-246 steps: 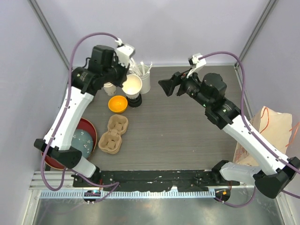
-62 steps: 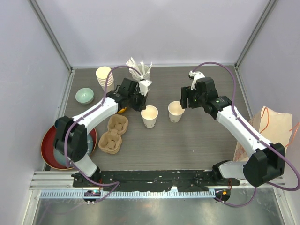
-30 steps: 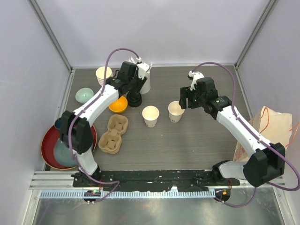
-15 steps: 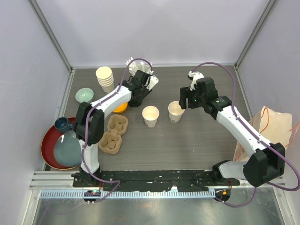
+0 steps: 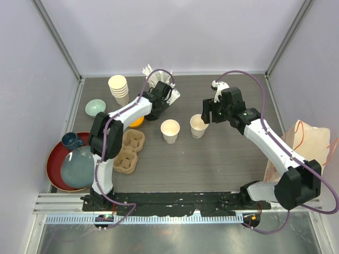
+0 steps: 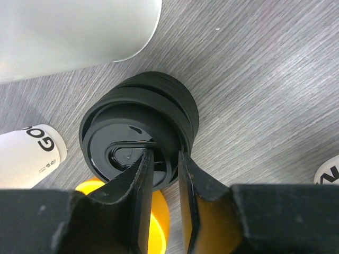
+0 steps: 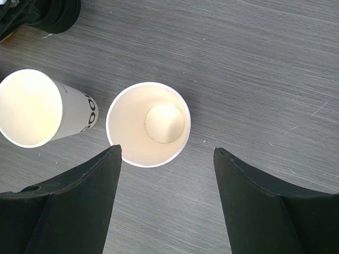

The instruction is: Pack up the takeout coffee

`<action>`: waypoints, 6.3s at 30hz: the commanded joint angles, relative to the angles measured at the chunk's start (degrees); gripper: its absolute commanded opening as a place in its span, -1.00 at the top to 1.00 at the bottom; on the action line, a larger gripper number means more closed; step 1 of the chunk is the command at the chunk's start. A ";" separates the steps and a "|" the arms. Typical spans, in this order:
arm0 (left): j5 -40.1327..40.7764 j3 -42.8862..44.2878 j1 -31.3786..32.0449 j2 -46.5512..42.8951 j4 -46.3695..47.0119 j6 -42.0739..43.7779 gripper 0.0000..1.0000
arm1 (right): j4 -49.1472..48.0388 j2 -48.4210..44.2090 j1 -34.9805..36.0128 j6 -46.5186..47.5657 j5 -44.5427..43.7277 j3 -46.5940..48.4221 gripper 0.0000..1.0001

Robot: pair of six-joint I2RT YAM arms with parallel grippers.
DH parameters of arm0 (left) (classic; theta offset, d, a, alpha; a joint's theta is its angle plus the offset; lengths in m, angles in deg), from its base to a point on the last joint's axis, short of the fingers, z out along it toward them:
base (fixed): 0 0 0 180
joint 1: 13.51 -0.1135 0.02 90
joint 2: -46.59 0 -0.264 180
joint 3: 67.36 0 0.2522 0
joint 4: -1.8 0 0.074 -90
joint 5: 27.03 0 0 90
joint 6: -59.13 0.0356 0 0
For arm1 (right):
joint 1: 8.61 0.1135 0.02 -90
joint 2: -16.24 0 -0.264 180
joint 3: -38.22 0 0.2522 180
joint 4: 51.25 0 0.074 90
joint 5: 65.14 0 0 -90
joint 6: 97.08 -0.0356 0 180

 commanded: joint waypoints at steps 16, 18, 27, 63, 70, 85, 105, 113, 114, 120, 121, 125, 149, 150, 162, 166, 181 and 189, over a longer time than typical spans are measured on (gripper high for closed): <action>-1.35 6.04 -0.17 -5.21 -7.07 -3.44 1.00 | -1.03 0.14 -0.01 0.99 1.56 0.59 -0.51; -2.05 6.57 -0.17 -6.00 -8.13 -4.06 1.00 | -1.03 0.23 0.08 0.99 1.65 0.59 -0.51; -11.01 12.97 -0.17 -10.22 -18.76 -8.18 1.00 | -0.24 0.05 0.08 0.82 1.21 0.67 -0.51; -21.74 15.00 12.13 -7.06 -29.67 -14.17 1.00 | 1.43 -1.53 0.08 0.38 -1.07 0.76 -0.53; -21.83 15.27 12.57 -6.62 -29.58 -14.25 1.00 | 1.43 -1.00 0.08 0.55 -0.72 0.94 -0.53; -21.74 14.39 12.66 -4.60 -29.58 -13.38 1.00 | 1.43 -1.00 0.08 0.73 -0.37 0.94 -0.53; -21.39 17.20 12.66 -8.29 -31.78 -11.36 0.15 | 1.43 -0.74 -0.01 0.64 0.25 0.85 -0.54; -20.95 20.36 12.57 -10.84 -33.28 -11.00 -0.01 | 1.87 -0.83 0.08 0.73 0.33 1.37 -0.53; -21.04 20.45 12.40 -12.06 -33.19 -11.18 -0.01 | 1.96 -0.91 0.08 0.73 0.60 1.46 -0.53; -24.38 14.94 4.94 -18.21 -27.40 -16.79 0.63 | 0.48 -0.21 0.25 -2.95 4.19 4.97 -0.41; -25.34 13.35 2.40 -19.62 -26.17 -17.93 0.68 | -0.49 0.40 1.21 -5.05 5.85 5.76 -0.31; -26.83 5.70 -3.23 -22.26 -18.62 -24.51 0.74 | -3.75 3.73 9.62 -4.29 3.86 8.84 -0.27; -38.97 -7.23 -6.41 -16.20 -9.72 -33.06 0.64 | -3.14 21.50 15.81 -3.84 7.72 15.97 -0.28; -38.80 -7.40 -6.50 -16.20 -9.72 -32.98 0.65 | -3.14 21.67 15.81 -3.76 7.89 15.88 -0.27; -39.76 -8.99 -6.85 -17.43 -9.19 -32.71 0.70 | -3.40 22.20 15.81 -3.67 8.25 14.21 -0.19; -41.78 -8.81 -6.76 -17.70 -9.63 -32.71 0.68 | -4.54 20.97 15.81 -4.10 7.89 12.10 -0.16; -40.47 -5.47 -6.59 -20.51 -12.45 -30.77 0.53 | -4.55 15.71 15.81 -4.01 5.18 14.65 -0.27; -37.04 -11.27 -6.41 -22.71 -7.09 -37.81 0.54 | -8.24 13.06 17.22 -8.76 3.85 9.38 0.01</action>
